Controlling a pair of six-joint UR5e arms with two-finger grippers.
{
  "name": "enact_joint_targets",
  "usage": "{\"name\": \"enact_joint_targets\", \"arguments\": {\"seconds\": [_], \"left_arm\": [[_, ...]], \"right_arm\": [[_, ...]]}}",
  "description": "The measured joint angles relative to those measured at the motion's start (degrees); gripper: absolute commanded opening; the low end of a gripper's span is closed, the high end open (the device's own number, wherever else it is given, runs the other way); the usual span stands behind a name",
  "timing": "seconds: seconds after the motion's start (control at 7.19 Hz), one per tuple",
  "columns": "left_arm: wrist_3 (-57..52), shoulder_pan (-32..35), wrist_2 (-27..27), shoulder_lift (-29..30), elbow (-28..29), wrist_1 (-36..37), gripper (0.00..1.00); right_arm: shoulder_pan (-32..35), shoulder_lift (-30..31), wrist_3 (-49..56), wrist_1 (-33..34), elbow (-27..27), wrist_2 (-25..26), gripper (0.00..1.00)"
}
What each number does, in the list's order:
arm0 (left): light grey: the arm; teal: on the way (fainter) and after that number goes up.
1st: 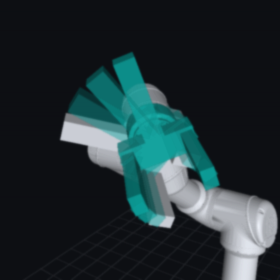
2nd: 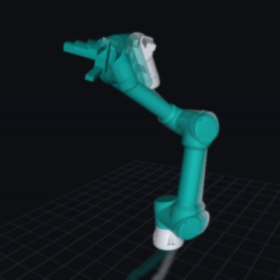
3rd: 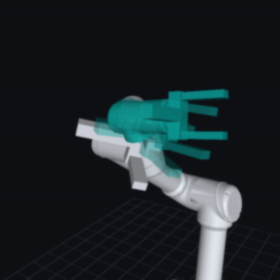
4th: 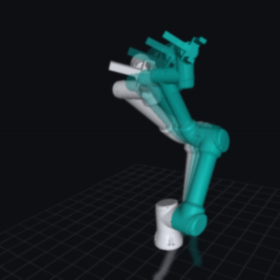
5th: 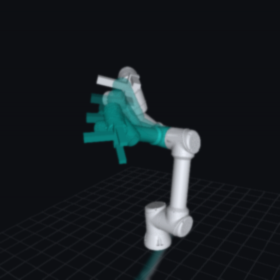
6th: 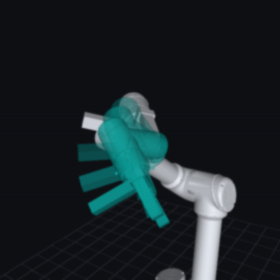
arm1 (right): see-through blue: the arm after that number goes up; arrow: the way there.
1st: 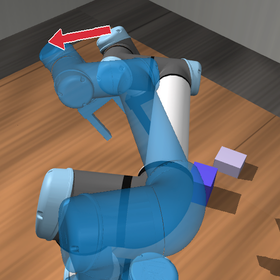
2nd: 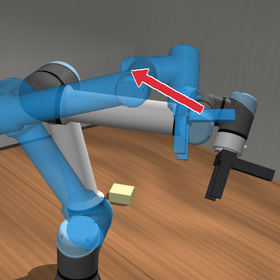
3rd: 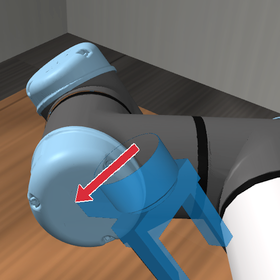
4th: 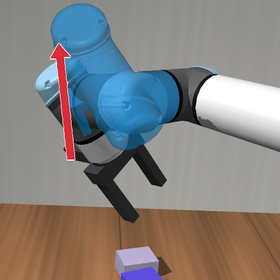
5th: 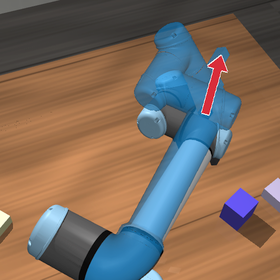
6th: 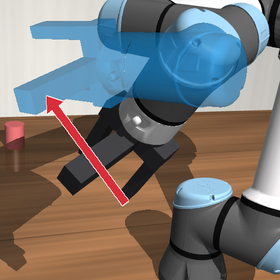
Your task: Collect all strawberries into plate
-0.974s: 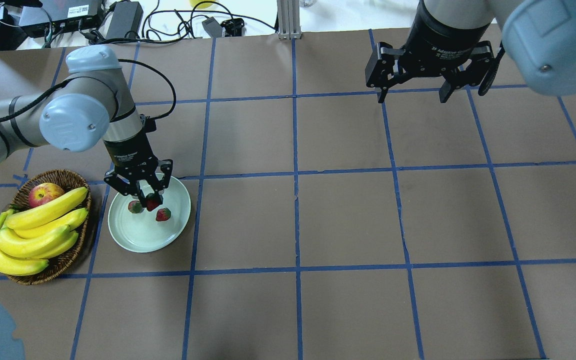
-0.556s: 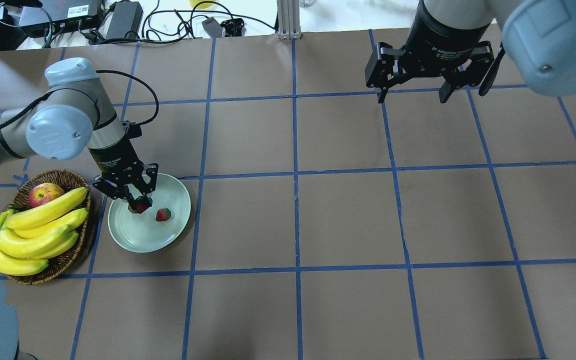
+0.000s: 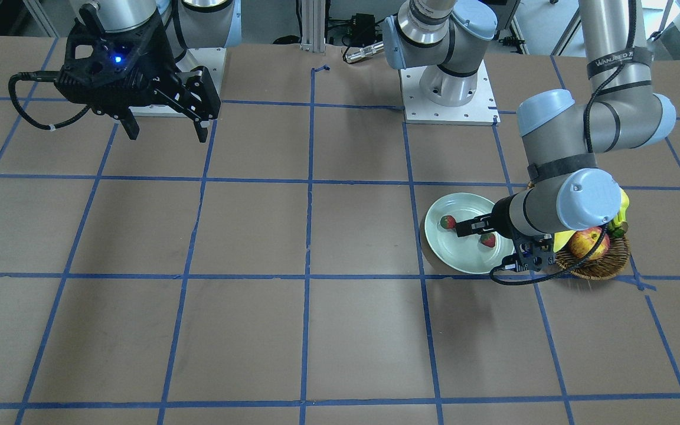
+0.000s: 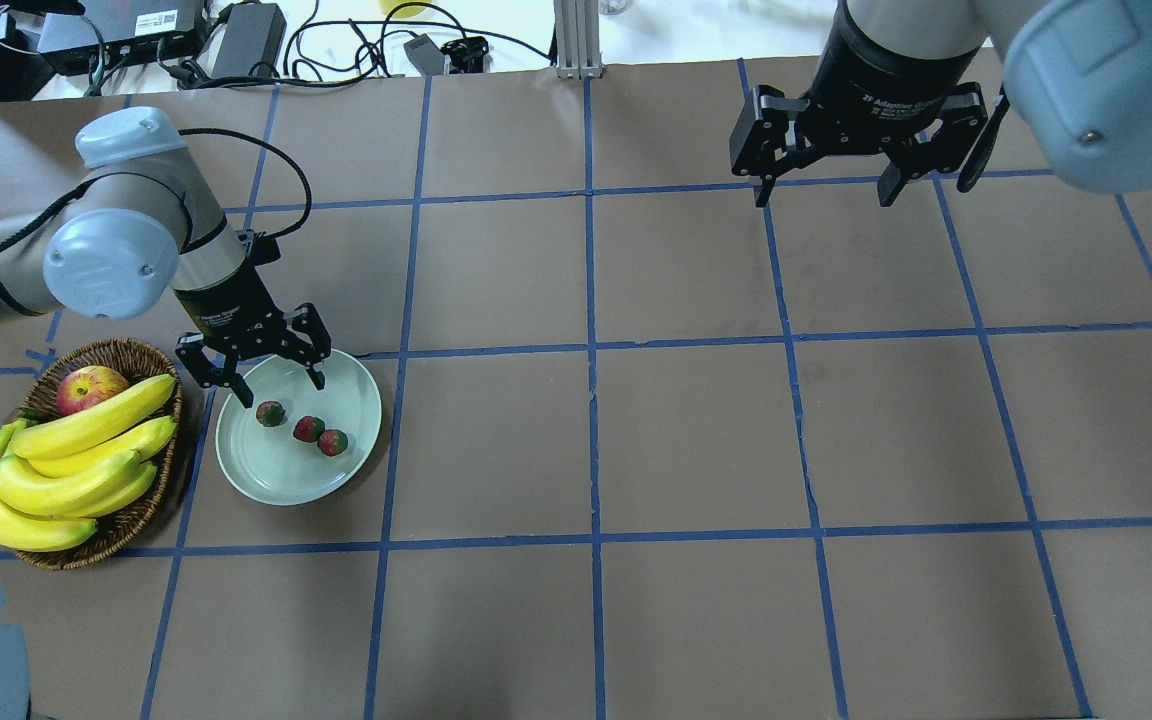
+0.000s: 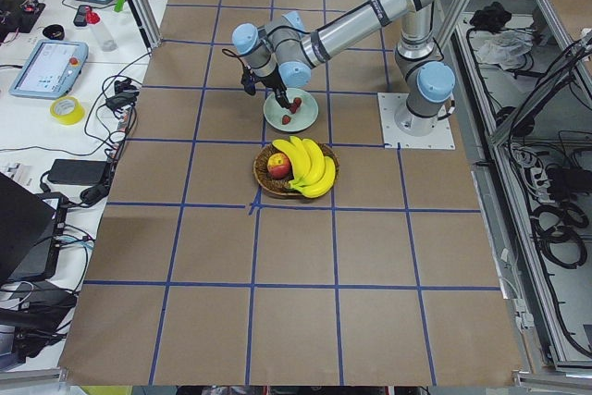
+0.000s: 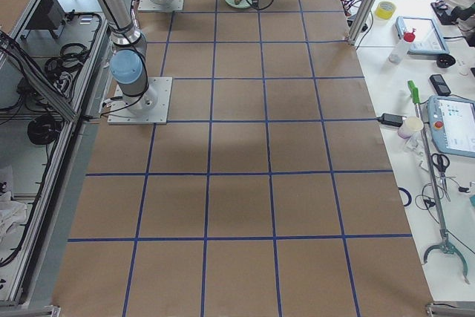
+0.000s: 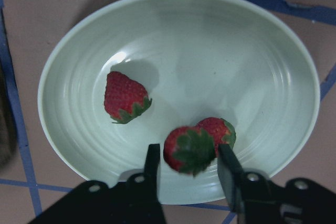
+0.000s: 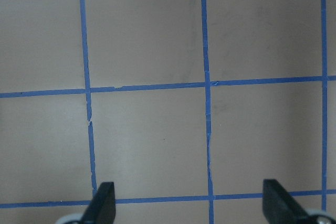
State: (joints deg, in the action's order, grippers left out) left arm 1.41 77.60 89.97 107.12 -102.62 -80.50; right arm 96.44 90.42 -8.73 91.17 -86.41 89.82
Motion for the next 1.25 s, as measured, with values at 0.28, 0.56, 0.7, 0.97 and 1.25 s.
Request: {"name": "enact_joint_targets", "arguments": {"seconds": [0.28, 0.56, 0.7, 0.97, 1.25], "left_arm": [[0.26, 0.61, -2.17, -3.04, 7.58, -4.4, 1.0], [0.25, 0.76, -5.61, -7.99, 14.28, -10.95, 1.0], [-0.02, 0.84, -6.01, -11.18, 16.03, -12.74, 1.0], [-0.52, 2.68, -2.23, -15.57, 16.86, -13.71, 1.0], [-0.66, 5.9, 1.03, -17.25, 16.77, -13.65, 1.0]], "right_arm": [[0.05, 0.06, 0.03, -0.03, -0.11, 0.0, 1.0], [0.07, 0.04, 0.03, -0.03, -0.15, 0.0, 1.0], [0.07, 0.04, 0.01, -0.03, -0.15, 0.0, 1.0], [0.07, 0.03, 0.01, -0.03, -0.16, 0.0, 1.0], [0.07, 0.03, -0.03, -0.03, -0.16, 0.0, 1.0]]}}
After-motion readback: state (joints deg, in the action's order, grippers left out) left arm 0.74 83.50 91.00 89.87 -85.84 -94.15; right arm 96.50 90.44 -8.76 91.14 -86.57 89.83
